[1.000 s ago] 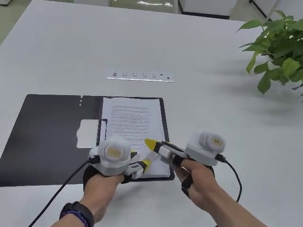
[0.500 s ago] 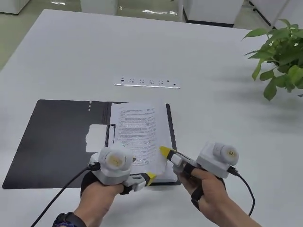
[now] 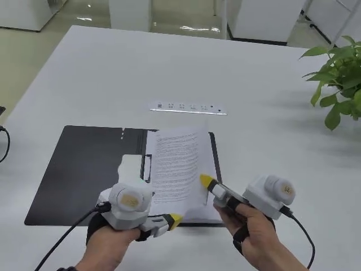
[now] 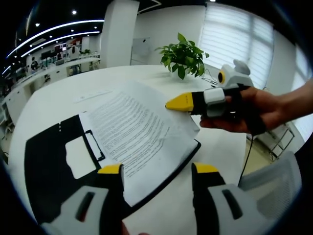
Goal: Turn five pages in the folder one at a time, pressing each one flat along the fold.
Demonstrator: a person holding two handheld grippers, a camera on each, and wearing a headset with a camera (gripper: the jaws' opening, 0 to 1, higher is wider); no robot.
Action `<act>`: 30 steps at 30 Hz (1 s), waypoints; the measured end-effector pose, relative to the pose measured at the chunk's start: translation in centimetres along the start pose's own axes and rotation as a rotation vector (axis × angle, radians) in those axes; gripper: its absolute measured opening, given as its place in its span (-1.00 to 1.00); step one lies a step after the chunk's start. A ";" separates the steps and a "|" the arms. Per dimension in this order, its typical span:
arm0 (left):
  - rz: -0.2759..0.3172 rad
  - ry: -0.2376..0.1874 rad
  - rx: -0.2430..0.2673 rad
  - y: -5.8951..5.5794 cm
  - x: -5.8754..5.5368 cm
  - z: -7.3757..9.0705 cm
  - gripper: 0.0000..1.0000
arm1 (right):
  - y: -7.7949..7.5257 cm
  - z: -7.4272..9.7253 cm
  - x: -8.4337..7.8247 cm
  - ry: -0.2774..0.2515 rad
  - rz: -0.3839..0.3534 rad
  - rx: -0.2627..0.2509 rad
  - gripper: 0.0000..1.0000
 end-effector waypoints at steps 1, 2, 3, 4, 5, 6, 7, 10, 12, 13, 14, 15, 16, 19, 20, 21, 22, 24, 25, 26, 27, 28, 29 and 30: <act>-0.001 -0.003 0.004 0.0 0.0 0.3 0.10 | 0.2 -0.1 0.0 -0.002 0.002 0.002 -1.00; 0.001 -0.007 0.009 0.1 -0.1 0.9 0.10 | 0.5 -0.3 0.0 -0.006 0.004 0.007 -1.00; 0.005 -0.010 0.011 0.2 -0.2 1.1 0.10 | 0.8 -0.5 0.0 -0.008 0.003 0.011 -1.00; 0.008 -0.012 0.015 0.4 -0.4 1.6 0.11 | 1.3 -0.7 0.0 -0.012 0.003 0.017 -1.00; 0.011 -0.013 0.019 0.5 -0.6 1.8 0.12 | 1.6 -0.8 0.0 -0.014 0.003 0.021 -1.00; 0.011 -0.013 0.020 0.5 -0.8 2.1 0.12 | 1.7 -1.0 0.0 -0.015 0.002 0.024 -1.00; 0.013 -0.012 0.023 0.6 -1.0 2.5 0.12 | 2.1 -1.3 -0.1 -0.016 0.000 0.029 -1.00; 0.014 -0.014 0.035 1.1 -1.4 3.4 0.14 | 3.0 -2.0 -0.4 -0.018 -0.005 0.045 -1.00; 0.015 -0.018 0.047 1.4 -1.5 4.1 0.15 | 3.9 -2.5 -0.5 -0.015 -0.002 0.061 -1.00; 0.015 -0.022 0.054 1.7 -1.4 4.6 0.17 | 4.2 -2.7 -0.6 -0.013 -0.001 0.067 -1.00; 0.016 -0.024 0.059 1.8 -1.4 4.9 0.18 | 4.5 -3.0 -0.6 -0.012 -0.001 0.073 -1.00; 0.017 -0.025 0.061 1.9 -1.4 5.0 0.20 | 5.0 -3.4 -0.7 -0.010 -0.005 0.082 -1.00; 0.022 -0.029 0.066 2.1 -1.4 5.4 0.22 | 5.2 -3.6 -0.8 -0.009 -0.006 0.088 -1.00; 0.020 -0.035 0.077 2.4 -1.7 6.1 0.23 | 6.3 -4.6 -1.1 0.004 -0.002 0.113 -1.00; 0.019 -0.035 0.080 2.4 -1.8 6.3 0.24 | 6.6 -4.8 -1.2 0.007 -0.002 0.119 -1.00; 0.017 -0.033 0.083 2.5 -1.8 6.6 0.25 | 7.0 -5.2 -1.3 0.012 -0.004 0.127 -1.00; 0.016 -0.033 0.086 2.6 -1.9 6.9 0.25 | 7.3 -5.4 -1.3 0.014 -0.007 0.131 -1.00; 0.019 -0.034 0.098 2.9 -2.0 7.5 0.26 | 7.9 -6.1 -1.6 0.019 -0.014 0.143 -1.00; 0.022 -0.036 0.103 3.0 -2.0 7.7 0.26 | 8.2 -6.3 -1.6 0.019 -0.018 0.148 -1.00; 0.027 -0.040 0.111 3.1 -2.0 8.1 0.26 | 8.6 -6.6 -1.7 0.020 -0.026 0.156 -1.00; 0.029 -0.043 0.116 3.2 -2.0 8.4 0.26 | 8.8 -6.9 -1.8 0.023 -0.028 0.158 -1.00; 0.032 -0.050 0.122 3.3 -1.9 8.6 0.26 | 9.0 -7.1 -2.0 0.026 -0.028 0.160 -1.00; 0.041 -0.060 0.128 3.4 -1.8 9.0 0.25 | 9.3 -7.5 -2.2 0.027 -0.031 0.165 -1.00; 0.047 -0.070 0.131 3.5 -1.7 9.2 0.26 | 9.5 -7.8 -2.3 0.026 -0.042 0.173 -1.00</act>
Point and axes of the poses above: the centre of the closed fingertips' face, and the gripper's own axes: z roughly backward along the fingers, y roughly to its left, x roughly out of its top, the point moved 9 cm from there along z, roughly backward along the fingers, and after that the axes turned 11 degrees about z, right-handed, at the moved point
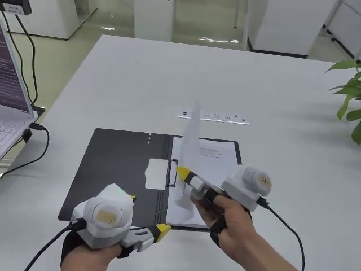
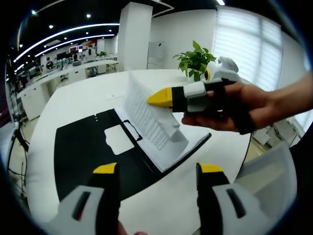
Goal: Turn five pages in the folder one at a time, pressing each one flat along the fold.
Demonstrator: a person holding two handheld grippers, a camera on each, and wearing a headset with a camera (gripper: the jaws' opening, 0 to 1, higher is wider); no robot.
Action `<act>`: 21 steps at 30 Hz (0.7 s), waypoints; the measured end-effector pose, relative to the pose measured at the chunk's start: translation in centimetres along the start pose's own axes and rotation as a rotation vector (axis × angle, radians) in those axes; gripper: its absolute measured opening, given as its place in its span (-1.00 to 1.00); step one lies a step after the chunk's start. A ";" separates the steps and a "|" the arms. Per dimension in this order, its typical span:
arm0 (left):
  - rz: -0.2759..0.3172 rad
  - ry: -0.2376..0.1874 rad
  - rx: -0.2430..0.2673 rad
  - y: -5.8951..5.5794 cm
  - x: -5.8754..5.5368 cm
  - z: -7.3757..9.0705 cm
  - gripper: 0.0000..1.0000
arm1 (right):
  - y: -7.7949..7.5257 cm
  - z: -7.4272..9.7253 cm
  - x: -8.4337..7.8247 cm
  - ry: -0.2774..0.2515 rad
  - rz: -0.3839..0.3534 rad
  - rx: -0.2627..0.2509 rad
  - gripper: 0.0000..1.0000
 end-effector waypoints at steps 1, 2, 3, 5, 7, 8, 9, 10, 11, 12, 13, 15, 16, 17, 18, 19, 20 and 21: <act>0.000 -0.005 0.003 0.1 0.1 0.2 0.26 | 0.1 -0.3 -0.1 0.002 -0.005 0.004 -1.00; -0.001 -0.009 0.009 0.2 0.2 0.5 0.26 | 0.3 -0.5 -0.3 0.004 -0.007 0.007 -1.00; -0.003 -0.013 0.012 0.2 0.3 0.6 0.26 | 0.4 -0.8 -0.4 0.007 -0.008 0.010 -1.00; 0.003 -0.022 0.022 0.5 0.4 1.1 0.26 | 0.9 -1.5 -0.8 0.017 -0.015 0.020 -1.00; 0.056 -0.034 0.027 0.8 0.2 1.6 0.25 | 1.2 -2.1 -1.0 0.026 -0.026 0.031 -1.00; 0.051 -0.035 0.029 0.9 0.1 1.7 0.26 | 1.3 -2.4 -1.2 0.033 -0.034 0.037 -1.00; 0.048 -0.029 0.035 1.1 -0.2 1.9 0.27 | 1.5 -2.8 -1.4 0.042 -0.047 0.046 -1.00; 0.044 -0.024 0.043 1.2 -0.3 2.0 0.27 | 1.7 -3.0 -1.5 0.048 -0.055 0.050 -1.00; 0.046 -0.022 0.052 1.4 -0.5 2.2 0.27 | 1.8 -3.3 -1.7 0.054 -0.052 0.053 -1.00; 0.052 -0.022 0.056 1.6 -0.6 2.4 0.28 | 1.7 -3.6 -1.8 0.059 -0.052 0.054 -1.00; 0.063 -0.023 0.062 1.8 -0.6 2.5 0.28 | 1.7 -3.8 -1.9 0.064 -0.056 0.055 -1.00; 0.115 -0.035 0.069 2.3 -0.8 2.7 0.29 | 1.7 -4.3 -2.2 0.074 -0.069 0.060 -1.00; 0.121 -0.034 0.071 2.6 -0.9 2.8 0.30 | 1.8 -4.5 -2.3 0.076 -0.080 0.060 -1.00; 0.117 -0.031 0.077 2.8 -1.0 2.8 0.30 | 1.9 -4.7 -2.3 0.072 -0.095 0.060 -1.00; 0.114 -0.028 0.087 2.9 -1.0 2.8 0.30 | 2.0 -5.0 -2.3 0.056 -0.127 0.063 -1.00; 0.118 -0.028 0.093 3.1 -1.0 2.9 0.30 | 2.1 -5.1 -2.3 0.051 -0.138 0.064 -1.00; 0.128 -0.033 0.097 3.2 -1.0 3.0 0.30 | 2.1 -5.5 -2.3 0.053 -0.139 0.065 -1.00; 0.140 -0.042 0.102 3.4 -0.9 3.2 0.30 | 2.2 -5.7 -2.4 0.057 -0.137 0.066 -1.00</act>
Point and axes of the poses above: the centre of the closed fingertips' face, and the gripper's own axes: z roughly backward along the fingers, y roughly to its left, x roughly out of its top, the point moved 9 cm from there along z, roughly backward along the fingers, and after that the axes turned 11 degrees about z, right-handed, at the moved point
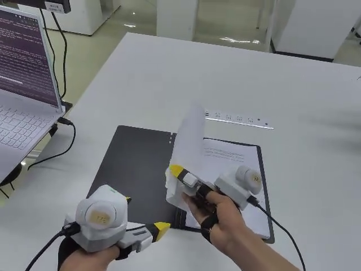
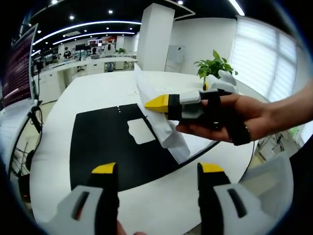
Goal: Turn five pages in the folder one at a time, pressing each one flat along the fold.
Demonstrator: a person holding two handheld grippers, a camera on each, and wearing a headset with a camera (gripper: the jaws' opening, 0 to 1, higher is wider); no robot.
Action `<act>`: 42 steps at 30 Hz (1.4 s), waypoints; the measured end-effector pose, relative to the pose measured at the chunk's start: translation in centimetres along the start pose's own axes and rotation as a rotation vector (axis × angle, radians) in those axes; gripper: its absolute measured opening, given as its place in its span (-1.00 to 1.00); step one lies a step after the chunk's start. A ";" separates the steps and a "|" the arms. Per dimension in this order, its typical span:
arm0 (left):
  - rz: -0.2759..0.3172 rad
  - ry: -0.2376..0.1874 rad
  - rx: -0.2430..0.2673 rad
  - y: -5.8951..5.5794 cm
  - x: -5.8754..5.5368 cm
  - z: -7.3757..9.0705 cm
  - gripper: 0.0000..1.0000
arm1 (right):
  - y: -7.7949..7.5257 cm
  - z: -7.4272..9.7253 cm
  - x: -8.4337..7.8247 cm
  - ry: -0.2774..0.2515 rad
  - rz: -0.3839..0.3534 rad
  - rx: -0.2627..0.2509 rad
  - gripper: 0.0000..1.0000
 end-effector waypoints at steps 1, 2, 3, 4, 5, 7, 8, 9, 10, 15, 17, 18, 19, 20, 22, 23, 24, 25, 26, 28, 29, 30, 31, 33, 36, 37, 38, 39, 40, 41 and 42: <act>0.000 -0.003 0.002 0.1 0.1 0.1 0.30 | 0.2 -0.2 -0.1 0.007 0.005 0.002 -1.00; 0.000 -0.006 0.005 0.1 0.1 0.1 0.30 | 0.2 -0.5 -0.3 0.023 0.013 0.005 -1.00; 0.000 -0.008 0.009 0.2 0.2 0.1 0.30 | 0.1 -0.8 -0.4 0.035 0.016 0.006 -1.00; 0.000 -0.011 0.011 0.3 0.2 0.2 0.30 | 0.0 -1.0 -0.6 0.047 0.019 0.005 -1.00; 0.002 -0.014 0.013 0.5 0.3 0.2 0.30 | 0.0 -1.1 -0.7 0.049 0.020 0.005 -1.00; 0.012 -0.015 0.014 0.8 0.3 0.3 0.31 | -0.3 -1.6 -1.0 0.059 0.012 -0.001 -1.00; 0.016 -0.013 0.018 1.0 0.2 0.3 0.31 | -0.5 -1.9 -1.2 0.064 0.002 -0.006 -1.00; 0.020 -0.013 0.027 1.3 0.1 0.4 0.31 | -0.6 -2.1 -1.3 0.069 -0.003 -0.008 -1.00; 0.024 -0.015 0.032 1.6 0.0 0.5 0.31 | -0.6 -2.5 -1.6 0.077 -0.003 -0.009 -1.00; 0.043 -0.028 0.048 2.5 0.1 1.1 0.30 | -0.9 -3.8 -2.8 0.126 0.008 -0.016 -1.00; 0.051 -0.032 0.054 3.0 0.2 1.3 0.30 | -1.2 -4.2 -3.4 0.147 0.003 -0.023 -1.00; 0.054 -0.034 0.056 3.1 0.2 1.3 0.30 | -1.3 -4.4 -3.6 0.155 0.002 -0.026 -1.00; 0.057 -0.036 0.058 3.3 0.2 1.4 0.30 | -1.5 -4.8 -4.0 0.165 -0.001 -0.032 -1.00; 0.058 -0.036 0.059 3.4 0.2 1.4 0.30 | -1.6 -5.0 -4.1 0.170 -0.002 -0.035 -1.00; 0.063 -0.035 0.063 3.8 0.2 1.5 0.29 | -1.8 -5.6 -4.5 0.170 -0.008 -0.042 -1.00; 0.067 -0.036 0.063 3.9 0.3 1.6 0.29 | -1.5 -5.7 -4.6 0.173 -0.006 -0.045 -1.00; 0.072 -0.038 0.065 4.0 0.3 1.7 0.30 | -1.5 -6.2 -4.8 0.179 0.000 -0.053 -1.00; 0.074 -0.039 0.067 4.2 0.3 1.8 0.30 | -1.6 -6.5 -4.9 0.183 0.005 -0.056 -1.00; 0.075 -0.040 0.070 4.4 0.4 1.9 0.30 | -1.7 -6.9 -5.2 0.190 0.006 -0.059 -1.00; 0.080 -0.047 0.074 4.7 0.5 2.1 0.29 | -1.8 -7.4 -5.5 0.197 0.000 -0.062 -1.00; 0.081 -0.049 0.075 4.9 0.6 2.3 0.30 | -1.9 -7.8 -5.8 0.207 -0.003 -0.067 -1.00; 0.080 -0.051 0.077 5.0 0.7 2.4 0.30 | -2.0 -8.0 -6.0 0.212 -0.001 -0.072 -1.00; 0.080 -0.052 0.082 5.2 0.7 2.5 0.30 | -2.0 -8.1 -6.2 0.218 0.005 -0.085 -1.00; 0.086 -0.058 0.086 5.6 0.8 2.7 0.30 | -2.3 -8.3 -6.6 0.224 0.002 -0.100 -1.00; 0.099 -0.071 0.096 6.1 0.9 3.0 0.30 | -2.6 -8.4 -6.8 0.229 -0.001 -0.114 -1.00; 0.101 -0.073 0.098 6.2 0.9 3.1 0.30 | -2.6 -8.4 -6.8 0.230 0.001 -0.117 -1.00; 0.102 -0.075 0.100 6.3 0.9 3.1 0.30 | -2.7 -8.4 -6.9 0.232 0.004 -0.119 -0.98; 0.102 -0.075 0.101 6.3 0.9 3.1 0.30 | -2.7 -8.5 -6.9 0.235 0.007 -0.118 -0.95; 0.102 -0.075 0.101 6.3 0.9 3.1 0.30 | -2.7 -8.5 -7.0 0.237 0.007 -0.114 -0.92; 0.102 -0.074 0.101 6.3 0.9 3.0 0.30 | -2.6 -8.6 -7.0 0.238 0.007 -0.106 -0.87; 0.101 -0.073 0.102 6.3 0.9 3.0 0.30 | -2.5 -8.6 -7.1 0.235 0.006 -0.097 -0.82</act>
Point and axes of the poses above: the centre of the closed fingertips' face, and the gripper's own axes: z roughly backward along the fingers, y roughly to its left, x roughly out of its top, the point moved 9 cm from there along z, roughly backward along the fingers, and after that the axes turned 11 degrees about z, right-handed, at the moved point
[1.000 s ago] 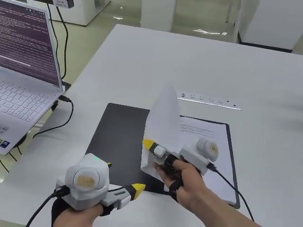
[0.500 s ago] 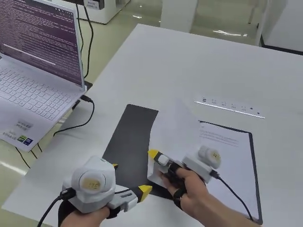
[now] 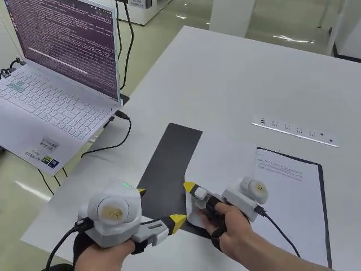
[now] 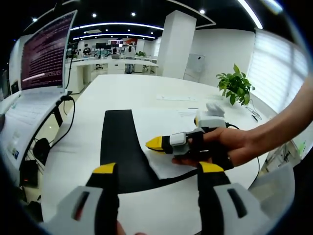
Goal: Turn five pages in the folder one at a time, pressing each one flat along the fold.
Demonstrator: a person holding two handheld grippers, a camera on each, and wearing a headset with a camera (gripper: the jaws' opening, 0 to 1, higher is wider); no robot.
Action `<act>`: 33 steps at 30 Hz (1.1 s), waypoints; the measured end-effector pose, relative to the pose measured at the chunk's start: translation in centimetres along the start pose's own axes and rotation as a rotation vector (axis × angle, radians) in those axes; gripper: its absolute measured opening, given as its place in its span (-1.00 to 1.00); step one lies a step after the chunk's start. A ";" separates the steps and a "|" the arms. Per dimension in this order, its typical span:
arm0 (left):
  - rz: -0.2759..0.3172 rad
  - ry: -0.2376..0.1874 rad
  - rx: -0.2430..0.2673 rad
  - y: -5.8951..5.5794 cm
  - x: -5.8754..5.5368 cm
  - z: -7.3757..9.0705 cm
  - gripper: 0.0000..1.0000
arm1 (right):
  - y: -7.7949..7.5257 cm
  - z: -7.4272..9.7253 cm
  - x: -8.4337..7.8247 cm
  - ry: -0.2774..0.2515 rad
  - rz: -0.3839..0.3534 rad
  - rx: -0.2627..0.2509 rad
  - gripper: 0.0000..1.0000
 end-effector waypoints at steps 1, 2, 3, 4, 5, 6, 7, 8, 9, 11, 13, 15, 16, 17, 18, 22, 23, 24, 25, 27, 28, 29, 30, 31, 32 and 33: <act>0.000 0.001 0.001 0.0 0.0 0.0 0.30 | 0.1 -0.1 0.0 0.001 -0.005 0.006 -0.75; -0.001 0.000 0.003 0.0 0.0 -0.1 0.30 | 0.3 -0.2 -0.1 0.009 -0.013 0.022 -0.59; -0.001 0.003 0.002 0.0 -0.1 -0.1 0.30 | 0.4 -0.3 -0.1 0.009 -0.007 0.036 -0.46; 0.000 0.005 0.001 0.0 -0.1 -0.2 0.31 | 0.6 -0.4 -0.2 0.013 0.009 0.051 -0.33; 0.000 0.007 -0.002 -0.1 -0.2 -0.3 0.31 | 0.7 -0.4 -0.3 0.018 0.015 0.055 -0.22; -0.001 0.009 -0.004 -0.1 -0.2 -0.3 0.31 | 0.7 -0.5 -0.4 0.021 0.023 0.060 -0.16; -0.006 0.012 -0.008 -0.2 -0.2 -0.4 0.31 | 0.7 -0.5 -0.4 0.022 0.026 0.066 -0.11; -0.011 0.014 -0.010 -0.2 -0.3 -0.5 0.30 | 0.7 -0.4 -0.5 0.021 0.029 0.072 -0.10; -0.020 0.016 -0.008 -0.2 -0.3 -0.5 0.28 | 0.7 -0.3 -0.5 0.024 0.029 0.075 -0.10; -0.039 0.026 -0.010 -0.1 -0.3 -0.6 0.25 | 0.7 -0.2 -0.5 0.027 0.035 0.075 -0.09; -0.046 0.026 -0.013 -0.1 -0.3 -0.6 0.22 | 0.6 0.0 -0.4 0.031 0.045 0.077 -0.07; -0.055 0.023 -0.023 0.0 -0.2 -0.8 0.15 | 0.6 0.3 -0.2 0.030 0.062 0.081 -0.04; -0.066 0.026 -0.028 0.0 -0.1 -0.9 0.13 | 0.5 0.5 -0.1 0.028 0.067 0.085 -0.02; -0.073 0.030 -0.033 0.0 -0.1 -0.9 0.10 | 0.4 0.7 0.0 0.026 0.068 0.086 -0.01; -0.081 0.036 -0.043 0.0 -0.1 -1.1 0.05 | 0.4 1.0 0.2 0.020 0.070 0.085 0.00; -0.101 0.051 -0.071 0.2 0.0 -1.6 -0.13 | 0.3 2.4 0.6 -0.017 0.078 0.089 0.06; -0.098 0.048 -0.078 0.3 0.0 -1.7 -0.16 | 0.3 2.8 0.7 -0.022 0.082 0.087 0.06; -0.100 0.050 -0.082 0.3 0.0 -1.8 -0.19 | 0.2 3.1 0.8 -0.027 0.089 0.084 0.05; -0.109 0.057 -0.086 0.4 0.0 -2.0 -0.21 | 0.0 3.7 0.9 -0.037 0.096 0.080 0.05; -0.132 0.074 -0.090 0.6 -0.1 -2.2 -0.27 | -0.2 4.8 1.1 -0.056 0.102 0.072 0.04; -0.137 0.080 -0.094 0.7 -0.1 -2.5 -0.29 | -0.4 5.3 1.2 -0.064 0.104 0.067 0.03; -0.138 0.083 -0.096 0.8 -0.1 -2.5 -0.33 | -0.6 5.9 1.3 -0.076 0.104 0.059 0.01; -0.140 0.091 -0.099 0.9 -0.1 -2.7 -0.39 | -0.7 6.3 1.4 -0.084 0.103 0.055 -0.01; -0.142 0.095 -0.101 1.0 -0.2 -2.9 -0.44 | -1.0 6.9 1.5 -0.095 0.105 0.047 -0.04; -0.146 0.100 -0.104 1.1 -0.3 -3.1 -0.49 | -1.2 7.3 1.5 -0.100 0.105 0.041 -0.05; -0.149 0.106 -0.108 1.1 -0.3 -3.3 -0.54 | -1.4 7.8 1.5 -0.107 0.104 0.035 -0.07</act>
Point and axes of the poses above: the centre of the closed fingertips' face, and the gripper's own axes: z roughly backward along the fingers, y roughly to its left, x roughly out of its top, the point moved 9 cm from there along z, roughly backward along the fingers, and after that the axes turned 11 degrees about z, right-handed, at the moved point
